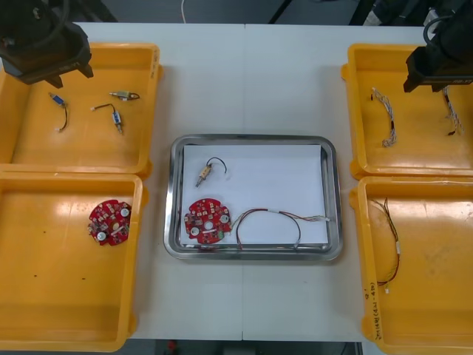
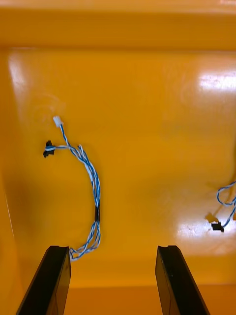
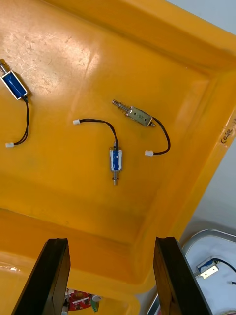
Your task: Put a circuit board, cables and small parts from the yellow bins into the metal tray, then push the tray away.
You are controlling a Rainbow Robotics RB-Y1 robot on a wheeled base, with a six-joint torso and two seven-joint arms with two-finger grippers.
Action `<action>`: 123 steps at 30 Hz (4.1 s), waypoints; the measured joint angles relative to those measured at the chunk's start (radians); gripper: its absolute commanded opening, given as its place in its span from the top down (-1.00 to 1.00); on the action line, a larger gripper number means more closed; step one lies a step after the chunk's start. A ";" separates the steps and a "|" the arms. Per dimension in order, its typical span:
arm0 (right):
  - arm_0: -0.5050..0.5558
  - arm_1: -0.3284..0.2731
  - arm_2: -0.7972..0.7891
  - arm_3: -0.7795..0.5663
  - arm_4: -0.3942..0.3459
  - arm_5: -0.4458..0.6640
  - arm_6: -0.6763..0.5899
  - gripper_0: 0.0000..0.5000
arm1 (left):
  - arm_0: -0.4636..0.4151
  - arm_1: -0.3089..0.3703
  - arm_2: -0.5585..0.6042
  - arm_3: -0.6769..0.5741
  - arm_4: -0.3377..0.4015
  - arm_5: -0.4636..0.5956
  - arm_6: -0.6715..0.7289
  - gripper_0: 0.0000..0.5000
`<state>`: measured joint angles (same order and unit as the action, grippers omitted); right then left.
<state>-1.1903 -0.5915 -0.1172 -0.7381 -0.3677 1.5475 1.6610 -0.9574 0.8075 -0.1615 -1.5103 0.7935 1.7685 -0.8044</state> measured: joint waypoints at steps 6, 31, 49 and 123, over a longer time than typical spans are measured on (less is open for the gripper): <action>-0.001 0.012 -0.002 0.048 0.007 -0.051 0.000 -1.00 | 0.000 0.000 -0.030 0.053 -0.002 -0.059 0.000 -1.00; 0.025 0.048 -0.045 0.111 0.009 -0.151 -0.005 -1.00 | 0.000 -0.021 -0.179 0.295 0.020 -0.295 -0.001 -1.00; 0.093 0.077 -0.045 0.111 0.003 -0.202 -0.005 -1.00 | 0.000 -0.068 -0.302 0.376 0.041 -0.422 -0.001 -1.00; 0.190 0.088 -0.110 -0.320 -0.015 0.211 -0.005 1.00 | 0.000 -0.055 -0.219 0.434 0.038 -0.370 -0.002 1.00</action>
<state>-1.0003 -0.5037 -0.2270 -1.0585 -0.3831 1.7583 1.6564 -0.9574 0.7523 -0.3805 -1.0767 0.8315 1.3981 -0.8063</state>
